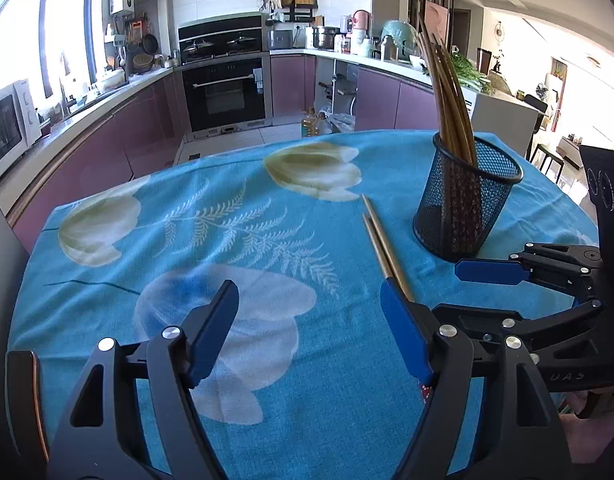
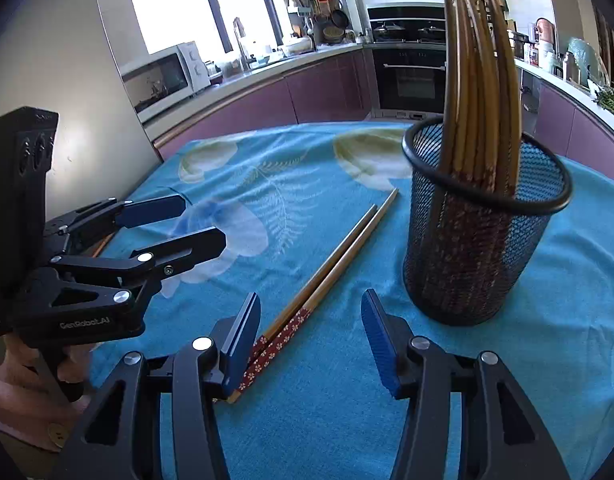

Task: Organize utensils
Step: 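Withdraw both tools from the cup toward the last two chopsticks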

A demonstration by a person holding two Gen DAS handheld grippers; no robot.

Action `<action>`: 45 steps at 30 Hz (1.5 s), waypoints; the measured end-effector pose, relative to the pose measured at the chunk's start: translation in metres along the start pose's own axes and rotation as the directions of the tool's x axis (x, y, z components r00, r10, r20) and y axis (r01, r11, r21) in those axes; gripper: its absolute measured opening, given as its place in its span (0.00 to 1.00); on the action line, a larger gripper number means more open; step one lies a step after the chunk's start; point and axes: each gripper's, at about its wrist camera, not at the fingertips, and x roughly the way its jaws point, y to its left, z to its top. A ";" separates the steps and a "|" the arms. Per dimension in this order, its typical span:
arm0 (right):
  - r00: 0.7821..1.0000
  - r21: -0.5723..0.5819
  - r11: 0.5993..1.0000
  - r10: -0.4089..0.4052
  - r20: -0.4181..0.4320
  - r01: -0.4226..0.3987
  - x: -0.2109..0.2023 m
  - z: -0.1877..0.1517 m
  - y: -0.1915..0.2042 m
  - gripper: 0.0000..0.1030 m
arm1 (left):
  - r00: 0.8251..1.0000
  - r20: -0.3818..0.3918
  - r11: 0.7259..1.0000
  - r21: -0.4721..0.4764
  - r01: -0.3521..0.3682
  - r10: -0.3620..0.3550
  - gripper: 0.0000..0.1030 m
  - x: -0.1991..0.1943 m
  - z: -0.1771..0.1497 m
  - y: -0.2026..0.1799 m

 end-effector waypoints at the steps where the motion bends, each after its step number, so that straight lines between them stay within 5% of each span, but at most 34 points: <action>1: 1.000 -0.002 1.000 -0.001 -0.006 0.001 0.001 -0.002 0.000 0.49 | 1.000 -0.007 1.000 -0.002 0.003 -0.003 0.70 0.002 -0.001 0.000; 24: 0.992 -0.023 0.997 -0.079 -0.094 0.077 0.002 -0.016 -0.004 0.30 | 0.997 -0.052 0.999 0.006 0.049 -0.048 0.68 0.017 -0.010 -0.005; 37: 0.992 0.014 0.997 -0.075 -0.106 0.076 -0.005 -0.021 -0.018 0.27 | 0.976 -0.144 0.984 0.051 0.171 -0.162 0.51 0.043 -0.011 -0.035; 45: 0.992 0.000 0.997 -0.073 -0.102 0.074 -0.001 -0.016 -0.016 0.27 | 0.970 -0.177 0.985 0.020 0.172 -0.166 0.39 0.057 -0.010 -0.034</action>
